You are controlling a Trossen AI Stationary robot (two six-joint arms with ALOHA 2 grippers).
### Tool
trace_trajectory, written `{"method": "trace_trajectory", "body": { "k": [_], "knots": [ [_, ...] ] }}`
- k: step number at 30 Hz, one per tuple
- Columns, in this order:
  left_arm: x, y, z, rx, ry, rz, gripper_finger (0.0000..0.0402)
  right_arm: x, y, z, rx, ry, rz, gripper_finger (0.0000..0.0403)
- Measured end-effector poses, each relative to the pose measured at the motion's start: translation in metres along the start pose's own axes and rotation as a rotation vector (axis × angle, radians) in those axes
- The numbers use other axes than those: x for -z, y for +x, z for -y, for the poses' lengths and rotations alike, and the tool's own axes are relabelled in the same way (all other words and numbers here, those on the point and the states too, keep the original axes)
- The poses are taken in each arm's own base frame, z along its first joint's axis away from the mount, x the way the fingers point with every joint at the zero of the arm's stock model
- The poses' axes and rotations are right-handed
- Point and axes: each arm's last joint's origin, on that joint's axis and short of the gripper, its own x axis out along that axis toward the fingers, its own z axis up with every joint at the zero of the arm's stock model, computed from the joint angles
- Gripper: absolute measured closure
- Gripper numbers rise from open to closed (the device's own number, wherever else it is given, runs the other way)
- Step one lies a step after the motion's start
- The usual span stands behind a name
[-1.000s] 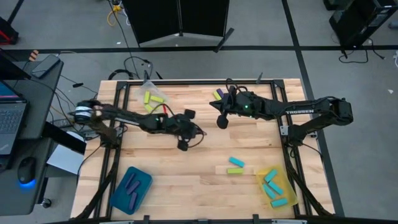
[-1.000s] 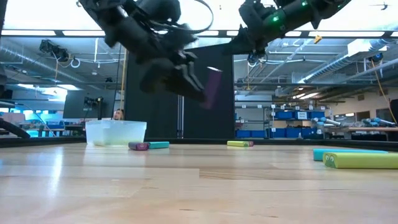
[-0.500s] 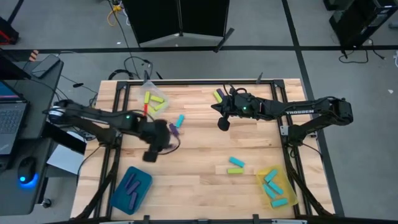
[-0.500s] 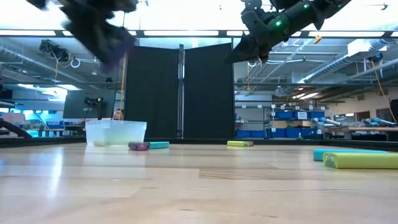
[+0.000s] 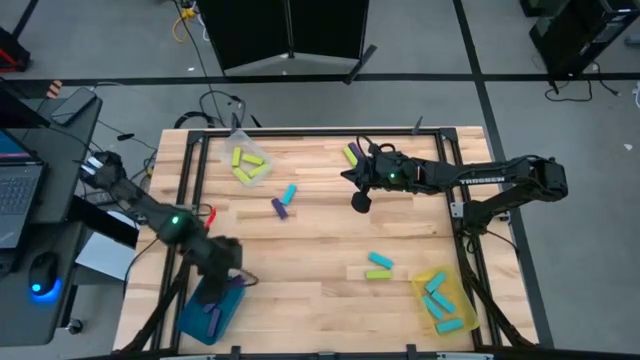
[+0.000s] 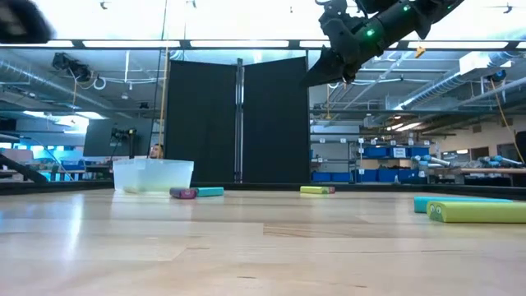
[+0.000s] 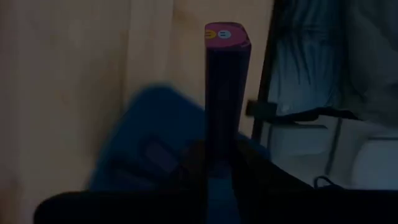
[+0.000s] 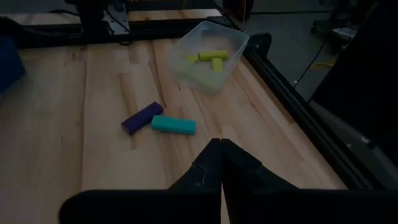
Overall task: Sort blocks
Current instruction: Put the purple block into the blue bin
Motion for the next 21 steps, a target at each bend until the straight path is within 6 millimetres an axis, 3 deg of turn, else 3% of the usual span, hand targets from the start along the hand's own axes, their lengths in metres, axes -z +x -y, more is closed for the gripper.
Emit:
{"method": "trace_trajectory", "body": {
  "k": [9, 13, 21],
  "knots": [
    [0.045, 0.052, 0.007, 0.034, -0.222, -0.002, 0.0350, 0.000, 0.000, 0.000, -0.007, -0.022, -0.004, 0.0392],
    [0.062, 0.071, -0.002, 0.016, -0.305, 0.005, 0.0350, 0.000, 0.000, 0.000, -0.007, -0.022, -0.004, 0.0392],
    [0.069, 0.082, -0.014, -0.002, -0.343, -0.010, 0.0339, 0.000, 0.000, 0.000, -0.007, -0.021, 0.001, 0.0392]
  ]
}}
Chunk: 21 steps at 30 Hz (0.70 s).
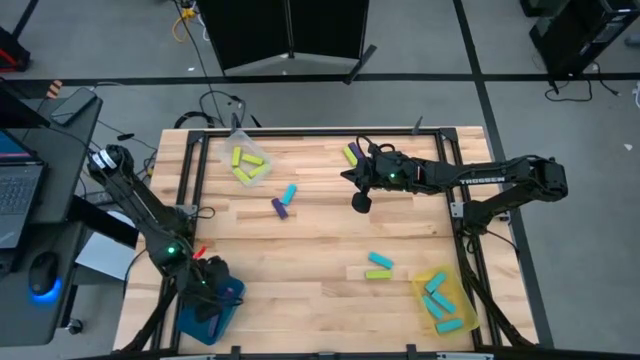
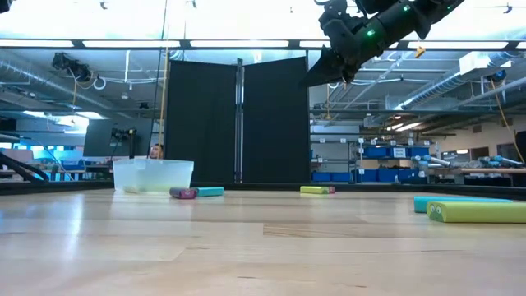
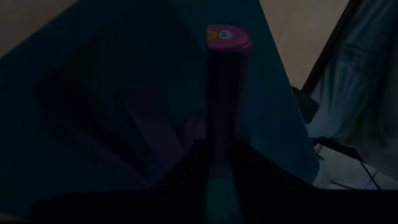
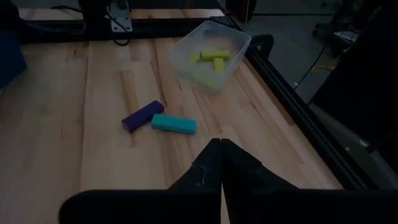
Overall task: Sort blocks
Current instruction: Put the purple block into the blue bin
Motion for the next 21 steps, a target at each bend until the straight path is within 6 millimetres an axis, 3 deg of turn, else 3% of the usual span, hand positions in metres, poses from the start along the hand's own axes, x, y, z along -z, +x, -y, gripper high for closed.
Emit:
{"method": "trace_trajectory", "body": {
  "k": [5, 9, 16, 21],
  "knots": [
    [0.002, 0.000, 0.000, 0.004, 0.005, -0.054, 0.0289, 0.000, 0.000, 0.000, 0.000, 0.005, 0.000, 0.0392],
    [0.001, 0.000, -0.002, -0.011, 0.024, -0.063, 0.0276, 0.000, 0.000, 0.000, -0.001, 0.010, 0.000, 0.0392],
    [-0.006, -0.002, -0.005, -0.021, 0.013, -0.085, 0.0276, 0.000, 0.000, -0.001, -0.003, 0.008, 0.000, 0.0392],
    [-0.014, -0.014, -0.007, 0.021, 0.013, -0.057, 0.0310, 0.000, 0.000, -0.001, -0.003, 0.007, 0.000, 0.0392]
  ]
}}
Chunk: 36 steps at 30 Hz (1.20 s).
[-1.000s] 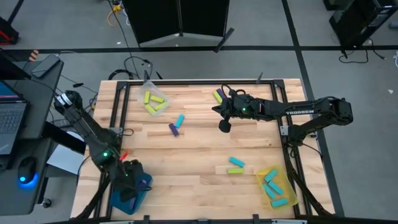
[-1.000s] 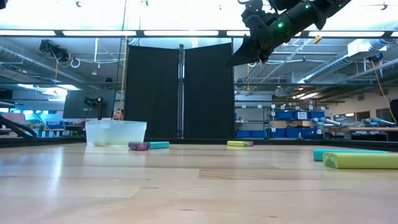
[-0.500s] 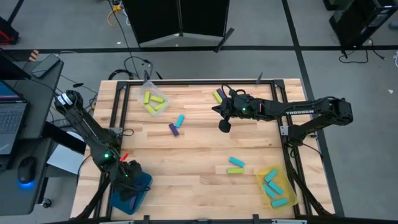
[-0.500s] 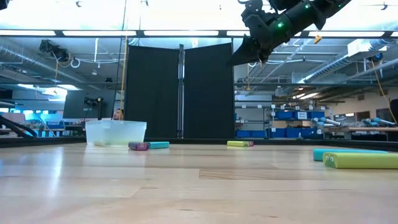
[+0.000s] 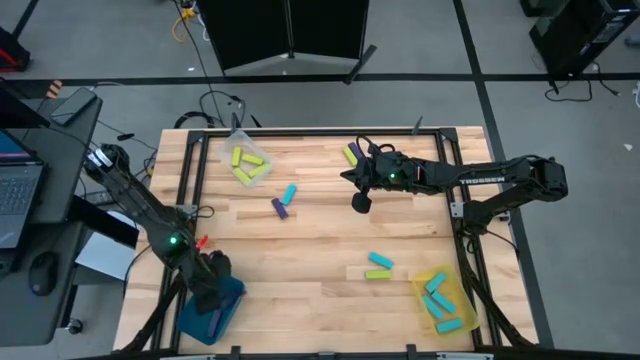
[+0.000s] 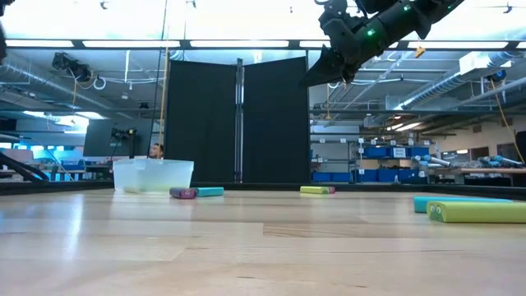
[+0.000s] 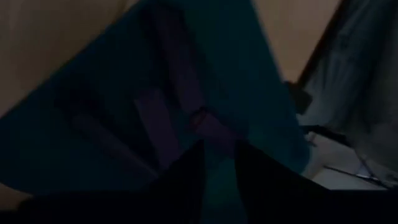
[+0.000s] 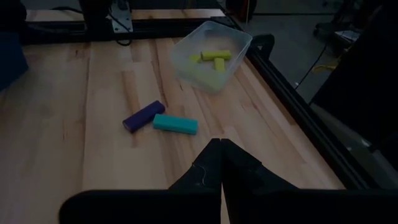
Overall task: Sort blocks
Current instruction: Put the purple block into the blue bin, then put the green block into the transparent bin
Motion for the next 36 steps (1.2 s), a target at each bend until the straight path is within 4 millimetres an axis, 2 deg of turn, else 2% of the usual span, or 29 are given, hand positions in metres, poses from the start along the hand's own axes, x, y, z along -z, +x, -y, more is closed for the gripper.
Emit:
{"method": "trace_trajectory", "body": {
  "k": [7, 9, 15, 21, 36],
  "knots": [
    [-0.009, -0.030, -0.003, 0.121, 0.058, 0.126, 0.0385, 0.000, 0.000, 0.000, 0.000, -0.002, -0.002, 0.0392],
    [-0.012, -0.039, -0.005, 0.152, 0.077, 0.183, 0.0395, 0.001, 0.000, 0.000, 0.000, -0.003, -0.008, 0.0392],
    [-0.020, -0.058, -0.011, 0.192, 0.133, 0.329, 0.0391, 0.002, 0.000, 0.000, -0.001, -0.006, -0.025, 0.0392],
    [-0.037, -0.063, -0.018, 0.148, 0.177, 0.418, 0.0393, 0.004, 0.000, 0.000, -0.001, -0.009, -0.039, 0.0392],
    [-0.098, -0.076, -0.044, -0.138, 0.275, 0.718, 0.0394, 0.006, 0.000, 0.000, 0.000, 0.021, -0.063, 0.0391]
  ]
}}
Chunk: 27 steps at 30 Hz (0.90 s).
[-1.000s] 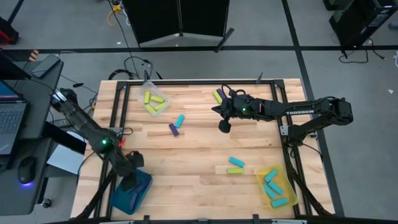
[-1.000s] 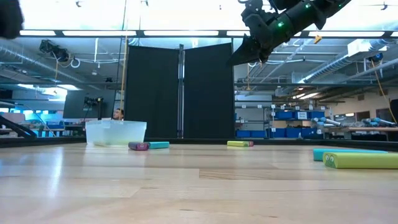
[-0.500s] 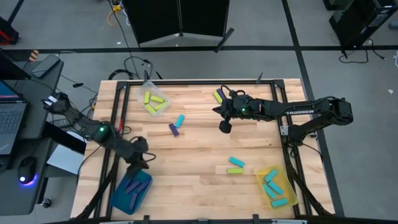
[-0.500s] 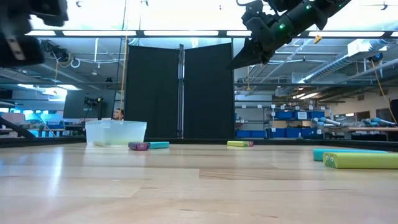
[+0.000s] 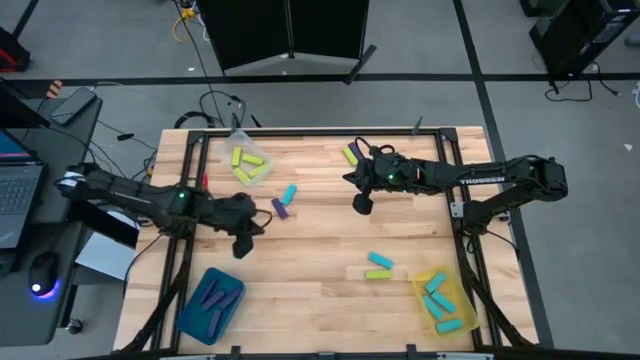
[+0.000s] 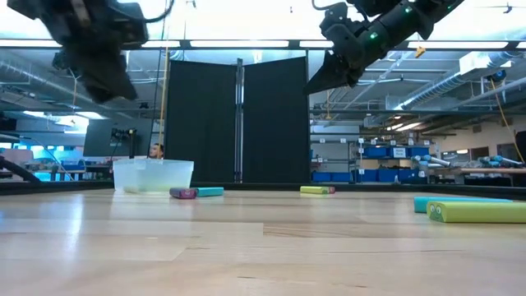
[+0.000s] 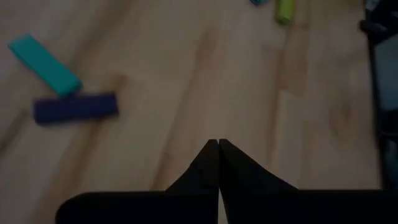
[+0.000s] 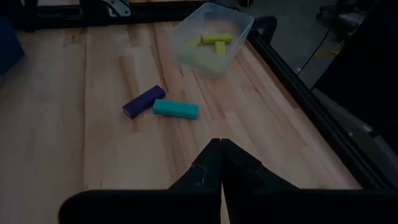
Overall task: Sort blocks
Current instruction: Put the green block into the transparent bin
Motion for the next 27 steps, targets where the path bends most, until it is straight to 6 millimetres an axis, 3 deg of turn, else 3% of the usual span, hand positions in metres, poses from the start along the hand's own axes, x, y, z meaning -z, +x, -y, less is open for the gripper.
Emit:
{"method": "trace_trajectory", "body": {
  "k": [6, 18, 27],
  "knots": [
    [-0.018, 0.023, -0.013, -0.077, 0.044, 0.062, 0.0394, 0.004, 0.004, -0.001, 0.001, 0.031, -0.029, 0.0386],
    [-0.038, 0.070, -0.040, -0.166, -0.002, 0.115, 0.0390, 0.037, 0.043, -0.004, 0.033, 0.127, -0.243, 0.0375],
    [-0.048, 0.095, -0.054, -0.188, 0.013, 0.184, 0.0390, 0.048, 0.044, 0.011, 0.115, 0.278, -0.337, 0.0349]
  ]
}}
